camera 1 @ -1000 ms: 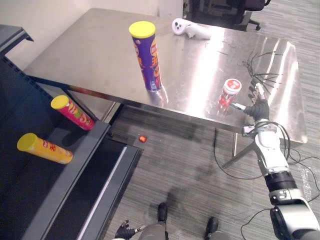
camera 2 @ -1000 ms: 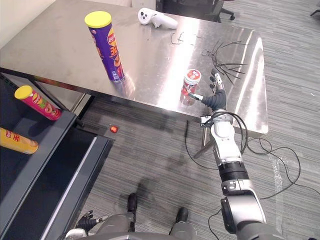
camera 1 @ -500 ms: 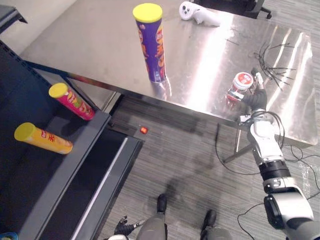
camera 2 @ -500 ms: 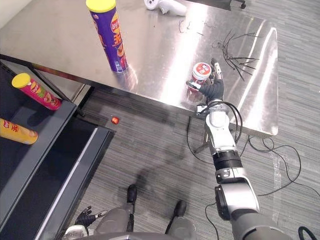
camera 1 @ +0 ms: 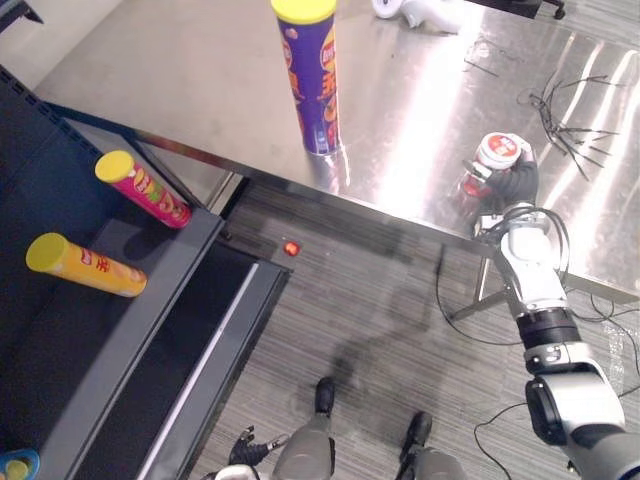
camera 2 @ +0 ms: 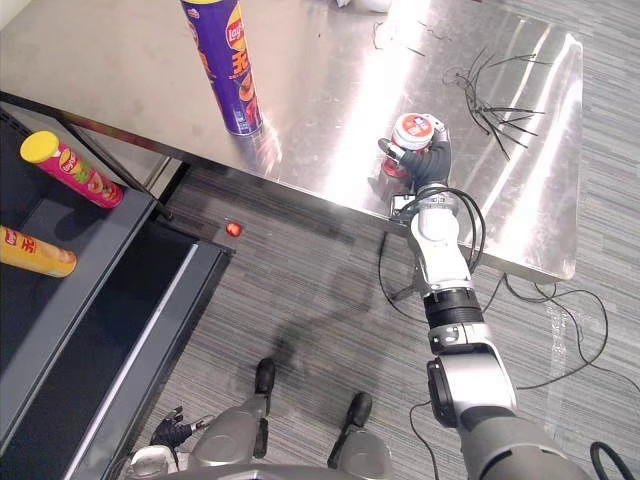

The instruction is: Put the gum and the chips on the shelf.

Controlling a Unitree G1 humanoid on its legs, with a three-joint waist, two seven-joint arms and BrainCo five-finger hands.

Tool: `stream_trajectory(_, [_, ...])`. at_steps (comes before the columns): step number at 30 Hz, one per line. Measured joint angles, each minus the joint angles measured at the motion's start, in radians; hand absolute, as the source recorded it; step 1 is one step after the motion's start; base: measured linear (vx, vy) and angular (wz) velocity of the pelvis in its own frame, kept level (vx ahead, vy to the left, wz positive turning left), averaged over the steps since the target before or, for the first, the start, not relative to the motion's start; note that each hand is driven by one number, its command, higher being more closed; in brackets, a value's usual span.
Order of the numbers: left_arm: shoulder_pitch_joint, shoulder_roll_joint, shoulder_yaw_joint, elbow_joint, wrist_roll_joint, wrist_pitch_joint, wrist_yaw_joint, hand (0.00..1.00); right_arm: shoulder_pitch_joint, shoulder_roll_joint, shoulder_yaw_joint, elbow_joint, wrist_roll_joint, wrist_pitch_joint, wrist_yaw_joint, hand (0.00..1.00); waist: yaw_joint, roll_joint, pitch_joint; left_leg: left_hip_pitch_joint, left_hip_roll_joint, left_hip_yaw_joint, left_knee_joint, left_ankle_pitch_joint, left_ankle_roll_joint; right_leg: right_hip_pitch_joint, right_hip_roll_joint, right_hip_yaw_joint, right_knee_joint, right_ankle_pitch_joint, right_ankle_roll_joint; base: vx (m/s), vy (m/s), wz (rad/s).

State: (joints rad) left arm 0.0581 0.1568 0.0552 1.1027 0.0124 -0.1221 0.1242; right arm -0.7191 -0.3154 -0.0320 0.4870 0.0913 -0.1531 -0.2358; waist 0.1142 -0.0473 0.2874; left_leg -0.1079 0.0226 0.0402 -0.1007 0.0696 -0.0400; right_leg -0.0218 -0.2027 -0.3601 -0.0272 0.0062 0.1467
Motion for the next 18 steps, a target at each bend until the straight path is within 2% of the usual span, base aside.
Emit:
stream_trajectory(4, [0.000, 0.000, 0.000, -0.003, 0.001, 0.001, 0.001, 0.00, 0.015, 0.021, -0.001, -0.023, -0.014, 0.001, 0.001, 1.00, -0.001, -0.001, 0.000, 0.005, 0.000, -0.004, 0.002, 0.000, 0.000, 0.009, 0.000, -0.005, -0.004, 0.000, 0.000, 0.00, 0.002, 0.03])
stream_trajectory(8, [0.001, 0.002, 0.004, -0.014, 0.005, 0.003, 0.000, 0.00, 0.153, 0.021, -0.001, -0.220, -0.014, 0.001, 0.016, 1.00, -0.007, -0.005, -0.003, 0.017, -0.001, -0.026, 0.004, 0.001, -0.002, 0.034, -0.001, -0.023, -0.004, 0.000, 0.000, 0.03, 0.004, 0.17])
stream_trajectory(11, [0.011, 0.004, 0.016, -0.020, 0.010, 0.007, -0.004, 0.00, 0.232, 0.023, 0.000, -0.348, -0.013, -0.002, 0.050, 1.00, -0.023, -0.015, -0.007, 0.043, -0.003, -0.023, 0.004, 0.000, -0.002, 0.061, -0.003, -0.018, -0.004, 0.000, 0.001, 0.02, 0.010, -0.01])
stream_trajectory(15, [0.026, 0.015, 0.032, -0.016, 0.014, 0.016, -0.021, 0.00, 0.412, 0.024, 0.005, -0.545, 0.012, -0.038, 0.133, 1.00, -0.030, -0.053, -0.047, 0.072, 0.005, 0.018, 0.004, -0.005, -0.009, 0.063, 0.000, 0.028, -0.004, 0.000, 0.001, -0.02, 0.003, -0.30])
stream_trajectory(18, [0.028, 0.017, 0.041, 0.006, 0.041, 0.017, -0.023, 0.00, 0.513, 0.024, 0.013, -0.602, 0.040, -0.047, 0.171, 1.00, -0.037, -0.058, -0.080, 0.083, 0.010, 0.033, 0.004, -0.008, -0.013, 0.063, 0.003, 0.045, -0.004, 0.000, 0.002, -0.07, -0.010, -0.21])
